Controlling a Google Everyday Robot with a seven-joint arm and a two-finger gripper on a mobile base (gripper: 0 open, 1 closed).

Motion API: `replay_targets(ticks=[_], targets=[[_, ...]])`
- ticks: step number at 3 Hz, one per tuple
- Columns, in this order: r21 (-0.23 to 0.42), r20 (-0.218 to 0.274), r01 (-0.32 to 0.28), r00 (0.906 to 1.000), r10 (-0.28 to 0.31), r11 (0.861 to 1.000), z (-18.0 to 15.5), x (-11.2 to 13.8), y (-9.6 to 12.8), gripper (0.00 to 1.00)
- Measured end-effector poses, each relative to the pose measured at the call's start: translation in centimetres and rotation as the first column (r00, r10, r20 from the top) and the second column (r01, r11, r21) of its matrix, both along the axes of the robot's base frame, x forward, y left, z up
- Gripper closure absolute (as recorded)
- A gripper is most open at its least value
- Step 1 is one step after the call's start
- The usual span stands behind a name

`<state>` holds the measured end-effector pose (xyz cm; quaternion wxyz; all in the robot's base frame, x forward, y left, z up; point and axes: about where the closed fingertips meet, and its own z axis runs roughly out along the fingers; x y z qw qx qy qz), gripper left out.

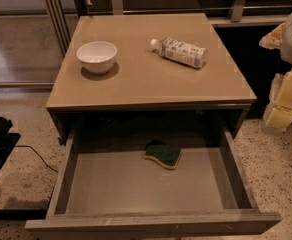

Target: Pick sponge from top drawer and place on counter

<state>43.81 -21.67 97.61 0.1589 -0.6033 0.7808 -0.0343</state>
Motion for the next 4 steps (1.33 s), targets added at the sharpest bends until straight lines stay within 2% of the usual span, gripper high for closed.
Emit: replay_targets(ticks=[1, 2, 3, 4], targets=[[0.004, 0.008, -0.001, 1.0, 0.001, 1.0, 0.1, 0.1, 0.1, 0.0], [0.078, -0.005, -0.003, 1.0, 0.003, 0.997, -2.5, 0.1, 0.8, 0.0], [0.168, -0.02, -0.015, 0.9996, 0.018, 0.986, -6.8, -0.6, 2.1, 0.0], [0.218, -0.04, -0.027, 0.9985, 0.036, 0.975, -12.4, -0.5, 2.8, 0.0]])
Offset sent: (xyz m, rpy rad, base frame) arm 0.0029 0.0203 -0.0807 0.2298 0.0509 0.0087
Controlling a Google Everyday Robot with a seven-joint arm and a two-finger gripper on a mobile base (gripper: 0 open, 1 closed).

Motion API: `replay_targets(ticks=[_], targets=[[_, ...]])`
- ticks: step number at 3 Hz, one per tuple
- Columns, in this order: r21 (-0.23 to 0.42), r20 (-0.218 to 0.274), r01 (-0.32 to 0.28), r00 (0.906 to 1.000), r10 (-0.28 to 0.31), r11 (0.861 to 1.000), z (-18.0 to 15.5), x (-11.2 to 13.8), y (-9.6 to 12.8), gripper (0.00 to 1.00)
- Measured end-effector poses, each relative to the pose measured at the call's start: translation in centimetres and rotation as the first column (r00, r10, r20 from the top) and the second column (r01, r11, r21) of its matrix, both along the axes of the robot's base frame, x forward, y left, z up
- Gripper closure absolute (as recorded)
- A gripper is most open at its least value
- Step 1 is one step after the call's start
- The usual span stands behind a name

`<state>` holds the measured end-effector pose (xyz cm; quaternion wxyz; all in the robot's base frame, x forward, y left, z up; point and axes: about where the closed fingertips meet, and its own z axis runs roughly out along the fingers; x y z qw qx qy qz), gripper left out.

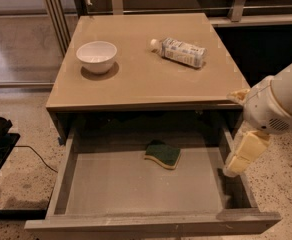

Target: Pick sponge from top drawer and place on counter

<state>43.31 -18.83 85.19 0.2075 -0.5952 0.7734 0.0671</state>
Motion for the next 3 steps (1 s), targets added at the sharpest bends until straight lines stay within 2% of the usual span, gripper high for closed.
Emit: replay_targets(ticks=[1, 2, 3], targets=[[0.013, -0.022, -0.008, 0.9997, 0.008, 1.0, -5.4, 1.3, 1.0, 0.0], [0.013, -0.022, -0.008, 0.9997, 0.008, 1.0, -5.4, 1.3, 1.0, 0.0], [0.068, -0.079, -0.033, 0.9961, 0.039, 0.997, -8.9, 1.6, 3.3, 0.0]])
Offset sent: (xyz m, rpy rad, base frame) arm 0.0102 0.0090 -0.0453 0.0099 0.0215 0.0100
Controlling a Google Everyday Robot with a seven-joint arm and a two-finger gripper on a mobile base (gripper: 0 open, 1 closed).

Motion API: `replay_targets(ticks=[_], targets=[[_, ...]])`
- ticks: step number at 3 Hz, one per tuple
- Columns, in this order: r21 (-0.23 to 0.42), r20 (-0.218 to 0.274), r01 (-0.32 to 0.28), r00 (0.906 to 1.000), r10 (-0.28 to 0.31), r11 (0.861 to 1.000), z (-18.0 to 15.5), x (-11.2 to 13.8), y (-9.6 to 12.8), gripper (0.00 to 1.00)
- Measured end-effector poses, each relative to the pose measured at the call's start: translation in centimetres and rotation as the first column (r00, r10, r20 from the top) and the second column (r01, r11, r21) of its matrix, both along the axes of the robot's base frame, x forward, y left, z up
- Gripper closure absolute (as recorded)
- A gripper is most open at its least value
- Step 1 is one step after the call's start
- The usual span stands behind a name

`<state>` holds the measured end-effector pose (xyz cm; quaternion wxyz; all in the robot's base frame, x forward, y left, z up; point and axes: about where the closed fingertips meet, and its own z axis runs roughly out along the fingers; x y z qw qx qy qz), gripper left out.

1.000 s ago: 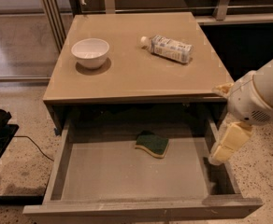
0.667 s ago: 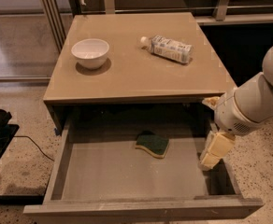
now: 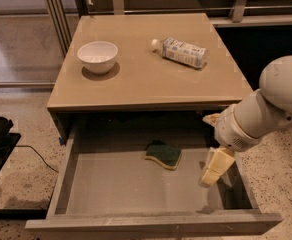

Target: Pick sponge from top drawer and place on counter

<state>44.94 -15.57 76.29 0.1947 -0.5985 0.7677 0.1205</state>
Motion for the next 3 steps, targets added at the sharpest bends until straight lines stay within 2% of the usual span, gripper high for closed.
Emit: replay_targets(ticks=[1, 2, 3], targets=[[0.062, -0.059, -0.026, 0.9978, 0.029, 0.998, -4.6, 0.7, 2.8, 0.0], [0.104, -0.086, -0.037, 0.9952, 0.047, 0.994, -7.3, 1.5, 4.5, 0.0], [0.164, -0.044, -0.028, 0.9984, 0.035, 0.986, -8.5, 2.2, 5.9, 0.0]])
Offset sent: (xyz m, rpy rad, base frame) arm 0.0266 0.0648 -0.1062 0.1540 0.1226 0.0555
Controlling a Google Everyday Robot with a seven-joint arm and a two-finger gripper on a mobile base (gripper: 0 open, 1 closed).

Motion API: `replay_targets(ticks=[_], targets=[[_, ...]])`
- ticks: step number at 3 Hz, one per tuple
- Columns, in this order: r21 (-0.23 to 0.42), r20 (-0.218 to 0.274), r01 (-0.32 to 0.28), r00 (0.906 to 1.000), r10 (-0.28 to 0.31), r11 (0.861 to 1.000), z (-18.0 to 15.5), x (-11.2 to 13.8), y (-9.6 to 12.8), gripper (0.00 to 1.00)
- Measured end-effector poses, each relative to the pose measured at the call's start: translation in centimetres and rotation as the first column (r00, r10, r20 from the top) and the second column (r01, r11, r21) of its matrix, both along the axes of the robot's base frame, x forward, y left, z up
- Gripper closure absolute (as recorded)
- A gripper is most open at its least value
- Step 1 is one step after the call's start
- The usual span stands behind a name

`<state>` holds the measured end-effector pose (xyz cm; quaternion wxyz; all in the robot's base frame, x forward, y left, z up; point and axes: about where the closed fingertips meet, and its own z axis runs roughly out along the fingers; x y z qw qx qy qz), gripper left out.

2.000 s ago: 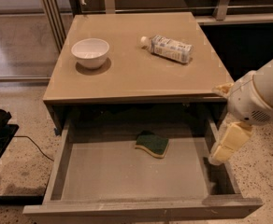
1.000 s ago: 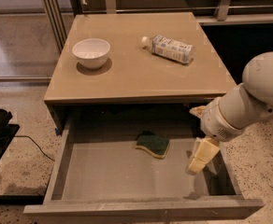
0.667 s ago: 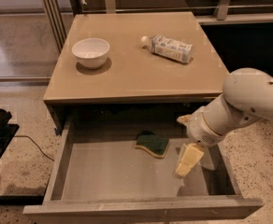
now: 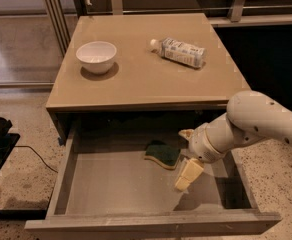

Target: Pick sponge from top drawer and place on counter

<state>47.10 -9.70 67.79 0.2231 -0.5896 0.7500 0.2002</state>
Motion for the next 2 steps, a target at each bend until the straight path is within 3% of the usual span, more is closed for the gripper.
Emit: replay_targets(ticks=[1, 2], targets=[[0.052, 0.076, 0.053, 0.9955, -0.057, 0.997, -0.7, 0.6, 0.7, 0.0], [0.062, 0.103, 0.099, 0.9891, -0.105, 0.993, -2.8, 1.5, 0.8, 0.0]])
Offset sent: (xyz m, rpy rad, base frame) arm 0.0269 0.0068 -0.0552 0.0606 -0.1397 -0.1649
